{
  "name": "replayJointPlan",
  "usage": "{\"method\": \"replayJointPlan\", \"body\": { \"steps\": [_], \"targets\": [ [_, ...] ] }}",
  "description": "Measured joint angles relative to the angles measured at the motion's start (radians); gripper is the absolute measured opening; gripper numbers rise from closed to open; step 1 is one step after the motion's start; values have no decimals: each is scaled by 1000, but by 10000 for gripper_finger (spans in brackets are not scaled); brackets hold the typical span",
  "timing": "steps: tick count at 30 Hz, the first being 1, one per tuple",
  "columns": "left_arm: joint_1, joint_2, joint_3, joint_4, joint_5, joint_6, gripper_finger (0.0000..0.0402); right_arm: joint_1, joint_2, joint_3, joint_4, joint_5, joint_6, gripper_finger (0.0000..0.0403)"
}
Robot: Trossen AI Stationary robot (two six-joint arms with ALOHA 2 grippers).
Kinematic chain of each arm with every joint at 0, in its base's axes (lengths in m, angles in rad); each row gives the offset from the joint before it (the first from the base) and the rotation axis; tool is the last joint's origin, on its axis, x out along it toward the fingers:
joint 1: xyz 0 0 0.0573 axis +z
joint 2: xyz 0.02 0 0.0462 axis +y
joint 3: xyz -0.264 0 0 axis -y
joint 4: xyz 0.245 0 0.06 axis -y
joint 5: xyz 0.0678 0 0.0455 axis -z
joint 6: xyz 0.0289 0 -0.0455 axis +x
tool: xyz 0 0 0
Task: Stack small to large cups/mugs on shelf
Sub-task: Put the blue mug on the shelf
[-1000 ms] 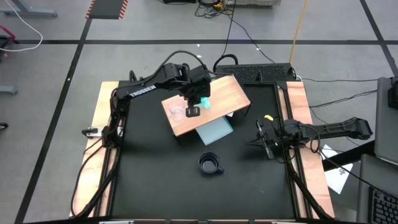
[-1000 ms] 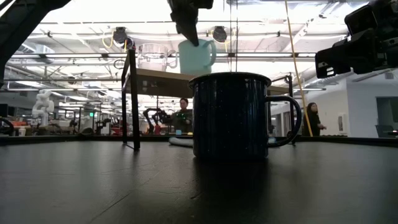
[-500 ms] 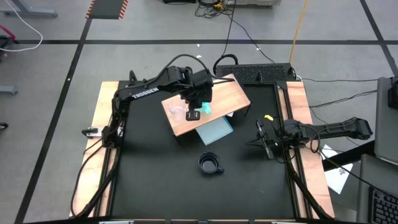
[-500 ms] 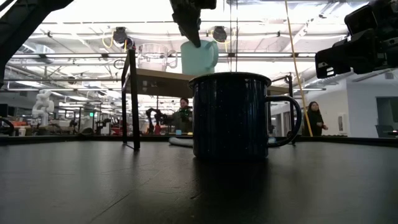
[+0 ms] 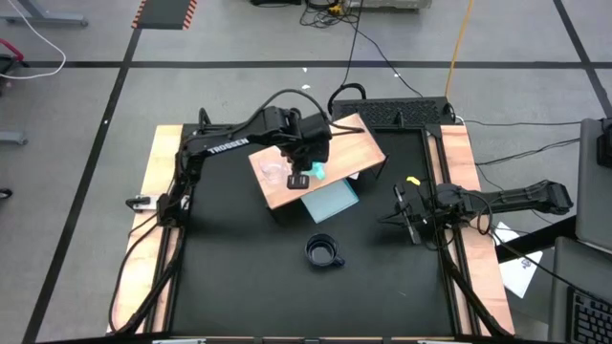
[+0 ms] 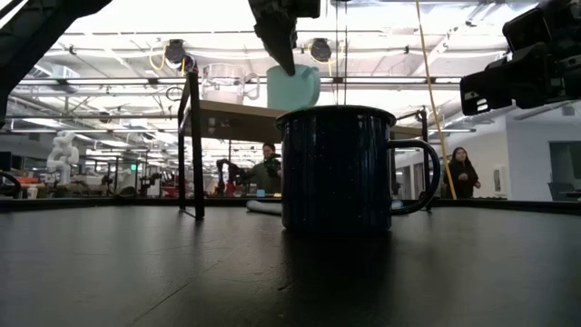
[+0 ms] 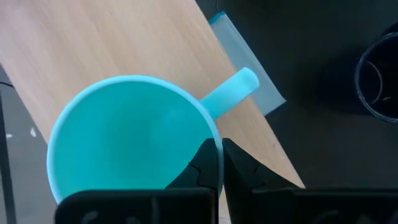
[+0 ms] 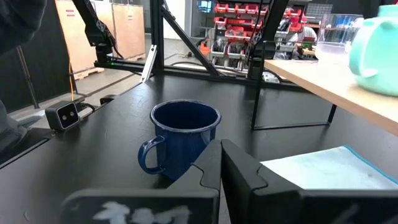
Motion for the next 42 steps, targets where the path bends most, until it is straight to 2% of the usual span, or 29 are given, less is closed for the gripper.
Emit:
{"method": "replayJointPlan", "body": {
  "steps": [26, 42],
  "targets": [
    [4, 10, -1, 4, 16, -7, 16, 0, 1, 0, -2, 0, 1, 0],
    [28, 14, -5, 4, 9, -19, 89, 0, 1, 0, -2, 0, 24, 0]
  ]
}}
